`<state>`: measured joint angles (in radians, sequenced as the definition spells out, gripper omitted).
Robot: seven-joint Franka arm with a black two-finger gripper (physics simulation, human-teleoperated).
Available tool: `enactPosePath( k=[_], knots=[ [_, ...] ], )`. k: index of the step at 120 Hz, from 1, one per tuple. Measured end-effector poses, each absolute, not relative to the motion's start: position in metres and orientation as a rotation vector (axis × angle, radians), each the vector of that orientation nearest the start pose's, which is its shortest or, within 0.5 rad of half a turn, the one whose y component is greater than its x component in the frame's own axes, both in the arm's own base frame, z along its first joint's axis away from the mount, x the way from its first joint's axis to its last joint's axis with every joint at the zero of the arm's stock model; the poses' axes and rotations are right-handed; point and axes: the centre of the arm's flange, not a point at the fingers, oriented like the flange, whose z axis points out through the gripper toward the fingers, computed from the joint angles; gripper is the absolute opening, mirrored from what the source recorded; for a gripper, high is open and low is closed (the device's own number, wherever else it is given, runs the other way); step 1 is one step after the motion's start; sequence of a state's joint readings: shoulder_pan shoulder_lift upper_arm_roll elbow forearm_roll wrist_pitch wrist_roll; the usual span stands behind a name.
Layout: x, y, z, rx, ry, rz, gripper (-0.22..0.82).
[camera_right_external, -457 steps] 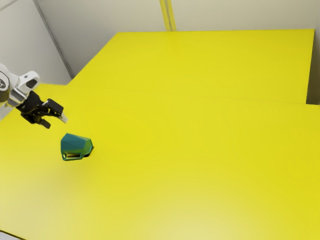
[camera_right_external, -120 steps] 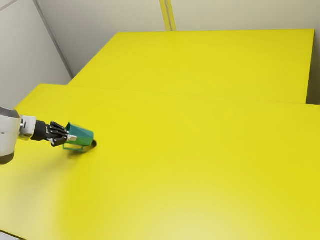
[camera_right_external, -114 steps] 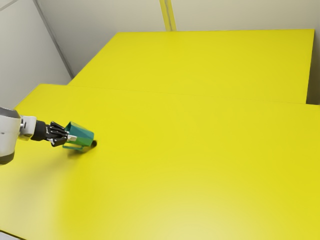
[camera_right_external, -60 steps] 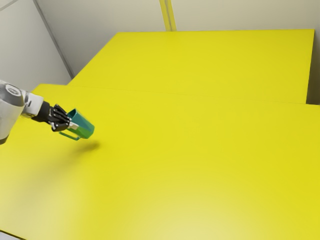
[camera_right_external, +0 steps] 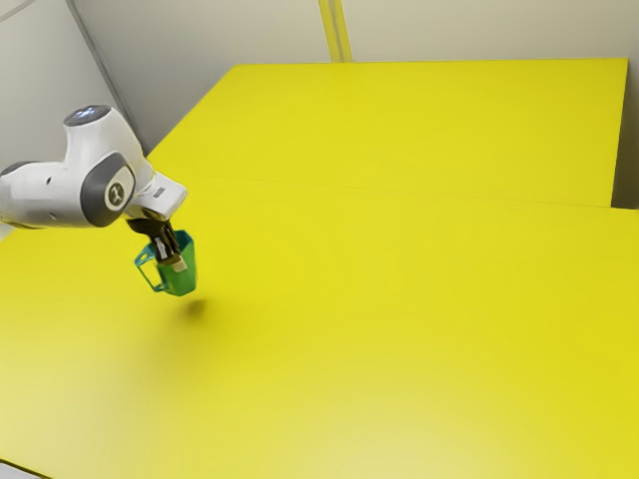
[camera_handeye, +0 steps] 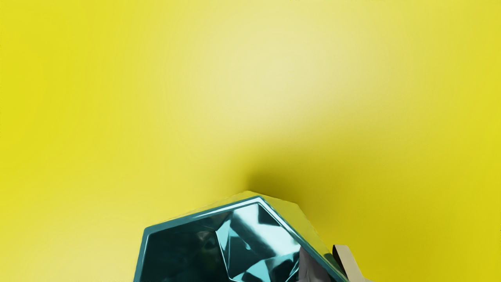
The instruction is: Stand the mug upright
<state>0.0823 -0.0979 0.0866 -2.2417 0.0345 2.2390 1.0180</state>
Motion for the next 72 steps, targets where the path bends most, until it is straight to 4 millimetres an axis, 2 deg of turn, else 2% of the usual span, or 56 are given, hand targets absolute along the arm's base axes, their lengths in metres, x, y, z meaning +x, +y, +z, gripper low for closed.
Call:
enactPosePath(
  k=[32,72],
  knots=[
    [0.519,0.060,0.405,-2.917,0.907,-0.092,-0.18],
    [0.533,0.024,0.389,-3.017,0.560,-0.097,-0.18]
  ],
)
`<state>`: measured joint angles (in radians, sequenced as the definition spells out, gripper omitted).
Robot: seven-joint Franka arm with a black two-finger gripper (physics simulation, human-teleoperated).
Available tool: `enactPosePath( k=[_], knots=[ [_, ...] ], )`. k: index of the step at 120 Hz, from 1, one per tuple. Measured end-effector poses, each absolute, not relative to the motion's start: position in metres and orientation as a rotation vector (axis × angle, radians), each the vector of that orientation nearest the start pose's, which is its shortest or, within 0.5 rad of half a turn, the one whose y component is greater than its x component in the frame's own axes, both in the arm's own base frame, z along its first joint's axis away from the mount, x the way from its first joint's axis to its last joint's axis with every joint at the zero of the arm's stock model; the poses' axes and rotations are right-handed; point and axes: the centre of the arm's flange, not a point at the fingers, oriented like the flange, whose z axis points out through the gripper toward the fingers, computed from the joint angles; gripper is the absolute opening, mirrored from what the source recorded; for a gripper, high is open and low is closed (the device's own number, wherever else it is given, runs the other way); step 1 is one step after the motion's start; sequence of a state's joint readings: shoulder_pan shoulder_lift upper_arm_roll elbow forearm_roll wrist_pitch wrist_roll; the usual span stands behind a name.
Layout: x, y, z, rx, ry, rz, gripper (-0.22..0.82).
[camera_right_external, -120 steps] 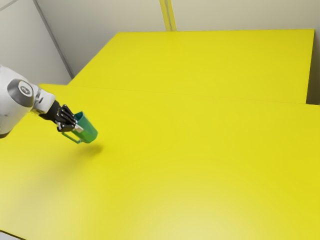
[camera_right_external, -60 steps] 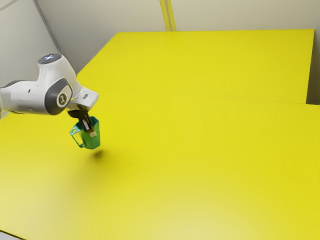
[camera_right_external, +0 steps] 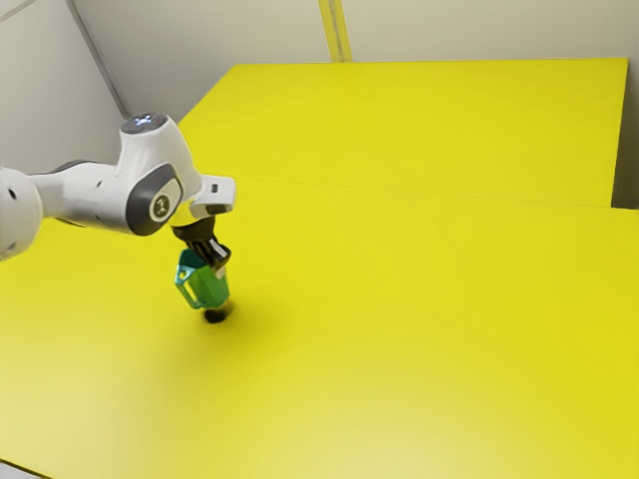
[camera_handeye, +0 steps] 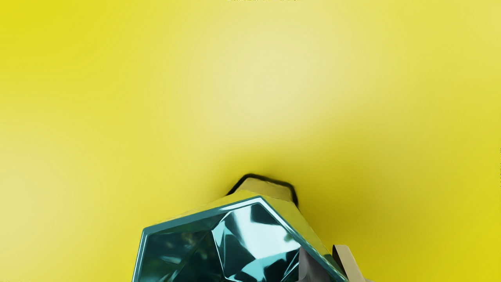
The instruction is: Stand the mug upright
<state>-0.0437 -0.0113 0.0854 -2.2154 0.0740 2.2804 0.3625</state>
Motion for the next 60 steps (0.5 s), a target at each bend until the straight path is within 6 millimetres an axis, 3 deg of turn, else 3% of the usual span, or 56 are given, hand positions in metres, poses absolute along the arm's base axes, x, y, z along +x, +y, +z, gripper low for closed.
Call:
enactPosePath(
  k=[37,60],
  knots=[
    [0.538,0.003,0.375,-3.056,0.358,-0.098,-0.18],
    [0.538,0.007,0.372,-3.069,0.240,-0.097,-0.18]
  ],
)
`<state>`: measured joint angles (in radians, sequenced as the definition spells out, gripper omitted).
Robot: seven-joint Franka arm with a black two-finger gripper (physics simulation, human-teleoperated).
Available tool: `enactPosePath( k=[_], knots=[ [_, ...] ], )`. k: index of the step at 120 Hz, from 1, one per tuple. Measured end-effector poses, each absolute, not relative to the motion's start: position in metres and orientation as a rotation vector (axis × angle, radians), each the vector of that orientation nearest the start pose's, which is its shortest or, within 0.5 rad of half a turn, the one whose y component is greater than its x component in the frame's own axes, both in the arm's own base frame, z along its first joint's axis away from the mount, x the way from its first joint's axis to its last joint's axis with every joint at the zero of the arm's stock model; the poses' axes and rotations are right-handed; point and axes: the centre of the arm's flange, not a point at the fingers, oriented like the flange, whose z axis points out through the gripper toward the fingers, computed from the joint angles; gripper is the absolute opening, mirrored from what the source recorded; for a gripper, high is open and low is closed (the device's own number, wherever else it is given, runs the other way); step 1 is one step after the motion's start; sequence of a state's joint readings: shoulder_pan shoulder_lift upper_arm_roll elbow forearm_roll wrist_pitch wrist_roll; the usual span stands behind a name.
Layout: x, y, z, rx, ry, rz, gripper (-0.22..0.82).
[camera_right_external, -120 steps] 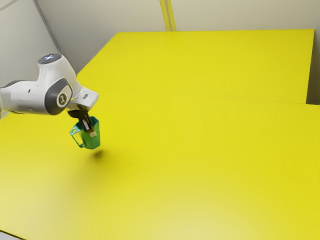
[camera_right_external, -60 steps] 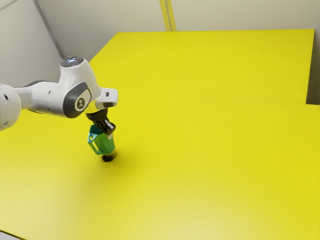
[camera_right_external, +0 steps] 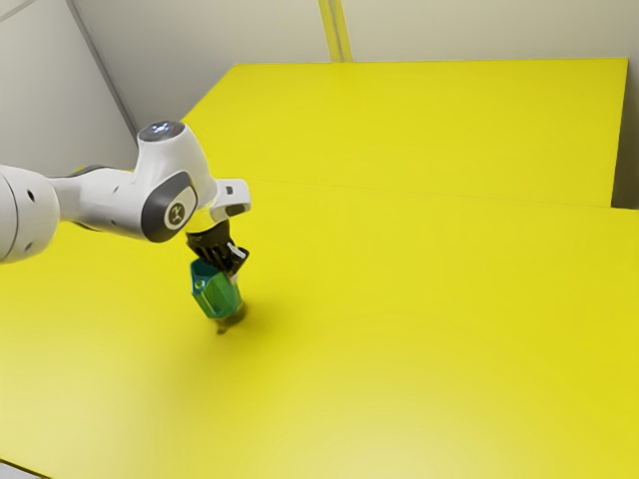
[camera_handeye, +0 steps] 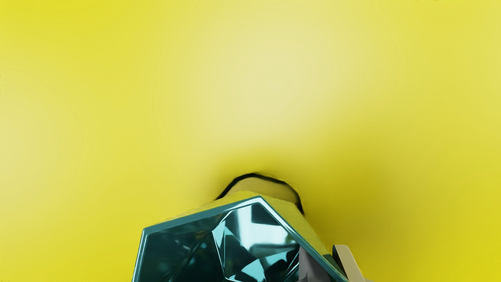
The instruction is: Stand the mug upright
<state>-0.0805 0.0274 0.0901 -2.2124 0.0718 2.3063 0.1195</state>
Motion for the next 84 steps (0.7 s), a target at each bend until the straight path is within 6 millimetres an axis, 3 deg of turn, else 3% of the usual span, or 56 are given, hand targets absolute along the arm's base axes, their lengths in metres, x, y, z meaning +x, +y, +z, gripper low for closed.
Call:
enactPosePath(
  k=[40,84],
  knots=[
    [0.538,0.035,0.369,-3.081,0.036,-0.082,-0.15],
    [0.544,0.021,0.372,-3.098,0.011,-0.091,0.11]
  ],
)
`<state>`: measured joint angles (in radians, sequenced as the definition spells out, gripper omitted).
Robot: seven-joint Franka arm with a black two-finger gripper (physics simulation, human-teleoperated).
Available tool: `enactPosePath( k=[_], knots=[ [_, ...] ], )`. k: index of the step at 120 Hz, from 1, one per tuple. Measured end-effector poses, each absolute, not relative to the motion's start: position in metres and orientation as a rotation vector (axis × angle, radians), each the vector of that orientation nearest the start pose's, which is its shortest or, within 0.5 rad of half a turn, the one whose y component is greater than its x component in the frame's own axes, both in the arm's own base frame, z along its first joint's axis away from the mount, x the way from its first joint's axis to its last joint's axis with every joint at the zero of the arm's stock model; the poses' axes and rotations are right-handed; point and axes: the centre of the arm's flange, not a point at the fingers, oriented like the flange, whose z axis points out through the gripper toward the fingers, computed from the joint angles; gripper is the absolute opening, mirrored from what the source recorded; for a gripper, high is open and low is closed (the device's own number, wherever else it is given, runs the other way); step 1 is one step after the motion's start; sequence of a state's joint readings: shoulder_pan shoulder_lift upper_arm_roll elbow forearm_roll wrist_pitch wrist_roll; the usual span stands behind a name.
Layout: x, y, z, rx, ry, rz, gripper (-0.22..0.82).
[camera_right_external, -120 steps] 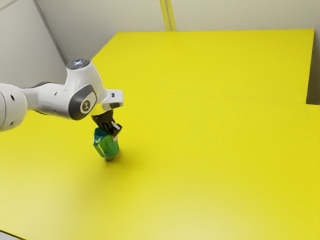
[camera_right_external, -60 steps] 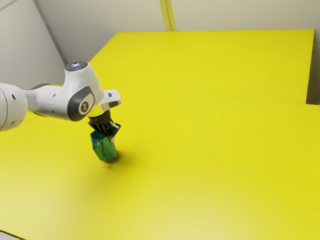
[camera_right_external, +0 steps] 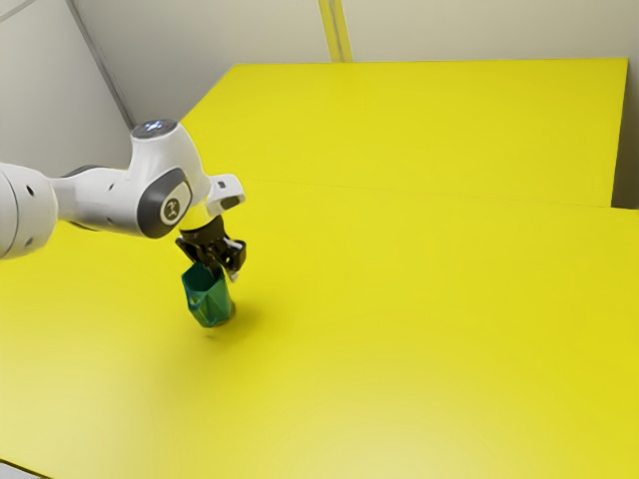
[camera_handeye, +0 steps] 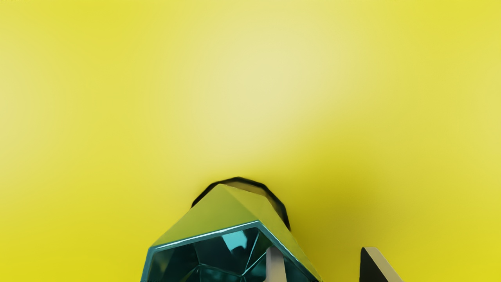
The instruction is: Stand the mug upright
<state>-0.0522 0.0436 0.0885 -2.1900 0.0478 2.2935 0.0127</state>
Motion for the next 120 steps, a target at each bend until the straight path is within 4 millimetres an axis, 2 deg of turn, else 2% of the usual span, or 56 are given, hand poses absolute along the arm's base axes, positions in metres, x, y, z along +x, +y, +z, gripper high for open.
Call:
enactPosePath(
  k=[24,44,73,88,107,120],
  knots=[
    [0.546,0.023,0.384,-3.111,-0.027,-0.119,0.20],
    [0.541,0.024,0.415,-3.117,-0.046,-0.178,0.40],
    [0.566,0.014,0.491,-3.125,-0.004,-0.237,0.54],
    [0.570,0.010,0.525,-3.124,0.059,-0.232,0.57],
    [0.579,0.010,0.595,-3.110,0.121,-0.259,0.59],
    [0.577,0.010,0.621,-3.115,0.159,-0.223,0.59]
  ],
)
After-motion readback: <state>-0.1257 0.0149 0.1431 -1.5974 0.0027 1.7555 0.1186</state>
